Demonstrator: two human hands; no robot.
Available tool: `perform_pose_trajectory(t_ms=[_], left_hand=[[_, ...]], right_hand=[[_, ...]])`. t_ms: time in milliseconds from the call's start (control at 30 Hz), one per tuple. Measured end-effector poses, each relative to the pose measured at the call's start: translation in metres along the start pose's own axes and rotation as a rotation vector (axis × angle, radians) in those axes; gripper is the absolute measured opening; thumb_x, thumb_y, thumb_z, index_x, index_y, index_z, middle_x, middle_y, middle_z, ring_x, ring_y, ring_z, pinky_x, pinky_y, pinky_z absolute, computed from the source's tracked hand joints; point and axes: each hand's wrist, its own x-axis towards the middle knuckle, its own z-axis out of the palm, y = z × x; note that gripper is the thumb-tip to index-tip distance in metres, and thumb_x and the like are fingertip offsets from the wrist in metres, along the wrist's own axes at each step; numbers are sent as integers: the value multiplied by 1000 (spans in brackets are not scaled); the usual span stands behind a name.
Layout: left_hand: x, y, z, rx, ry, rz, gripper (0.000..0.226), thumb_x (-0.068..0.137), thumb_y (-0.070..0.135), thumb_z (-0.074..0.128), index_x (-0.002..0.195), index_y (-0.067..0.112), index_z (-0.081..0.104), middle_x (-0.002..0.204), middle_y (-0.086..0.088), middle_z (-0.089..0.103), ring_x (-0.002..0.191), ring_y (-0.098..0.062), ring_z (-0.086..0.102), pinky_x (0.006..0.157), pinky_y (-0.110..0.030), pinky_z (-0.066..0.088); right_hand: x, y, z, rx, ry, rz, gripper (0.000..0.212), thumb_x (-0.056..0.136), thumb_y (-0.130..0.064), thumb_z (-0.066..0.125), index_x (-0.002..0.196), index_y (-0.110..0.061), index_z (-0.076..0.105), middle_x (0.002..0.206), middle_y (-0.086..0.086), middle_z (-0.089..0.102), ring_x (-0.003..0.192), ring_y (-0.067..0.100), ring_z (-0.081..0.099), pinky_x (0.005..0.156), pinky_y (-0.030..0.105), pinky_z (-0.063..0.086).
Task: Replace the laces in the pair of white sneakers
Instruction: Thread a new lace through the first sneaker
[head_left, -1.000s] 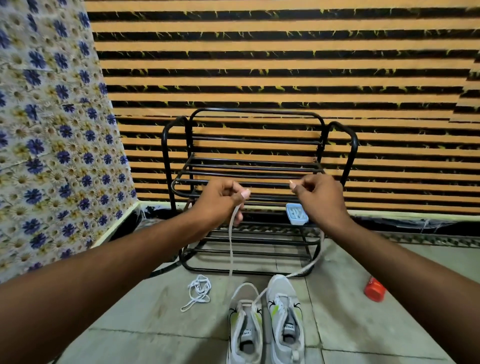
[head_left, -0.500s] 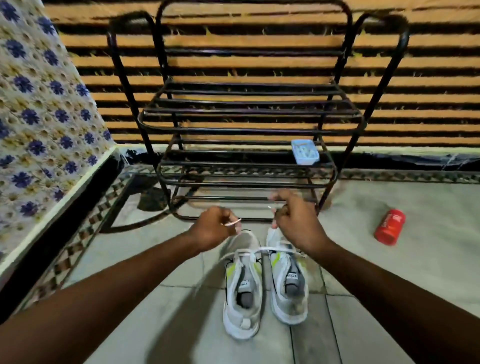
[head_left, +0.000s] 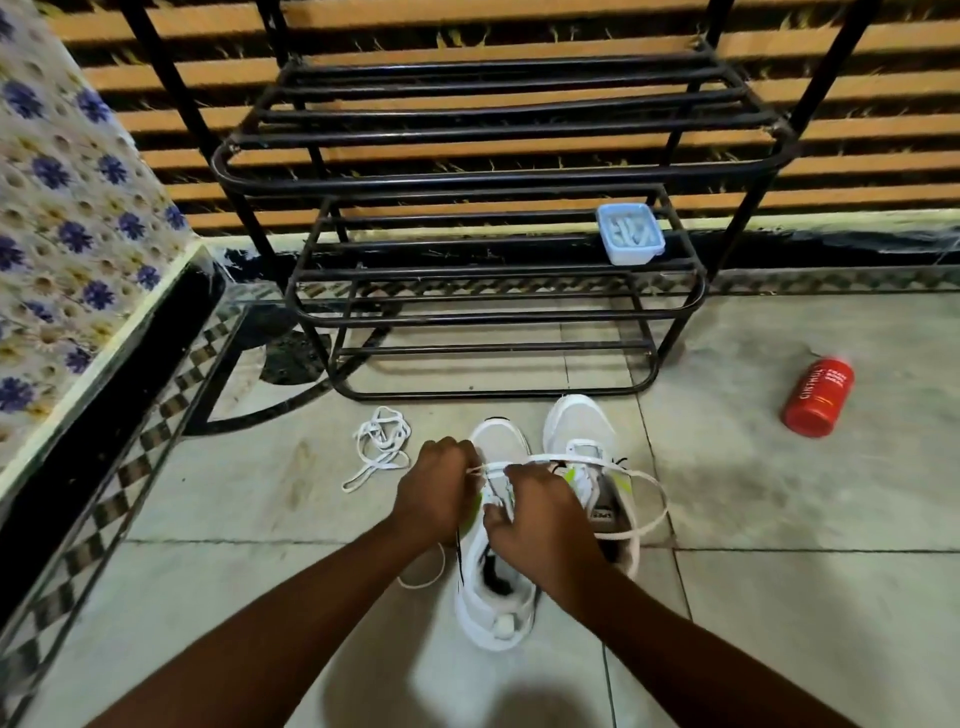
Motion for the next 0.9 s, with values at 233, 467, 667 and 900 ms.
perform_pose_trajectory(t_ms=[233, 467, 667, 900], left_hand=[[9, 10, 10, 261, 36, 15, 23, 100, 15, 50, 121, 6, 54, 121, -14, 62, 119, -32, 53, 93, -37, 45], [13, 4, 2, -2, 50, -116, 18, 95, 13, 55, 110, 3, 50, 106, -20, 71, 100, -42, 68, 74, -40, 48], [15, -22, 4, -674, 154, -218, 14, 103, 7, 47, 89, 8, 49, 76, -3, 78, 81, -19, 77, 88, -46, 60], [8, -22, -4, -657, 250, -163, 26, 104, 11, 51, 79, 18, 52, 73, 3, 72, 74, -8, 74, 71, -26, 53]], right_hand=[[-16, -9, 13, -8, 17, 24, 33, 81, -32, 41, 93, -10, 62, 91, 14, 67, 90, 38, 64, 76, 41, 53], [-12, -8, 14, -37, 10, 38, 30, 85, -34, 50, 90, -8, 66, 87, 16, 68, 78, 39, 66, 68, 41, 52], [-13, -4, 17, -18, 32, 21, 33, 87, -37, 49, 90, -9, 66, 83, 15, 69, 76, 37, 65, 66, 37, 50], [-9, -6, 11, -36, -42, -15, 37, 95, -44, 52, 96, -10, 66, 90, 15, 70, 89, 38, 65, 78, 40, 50]])
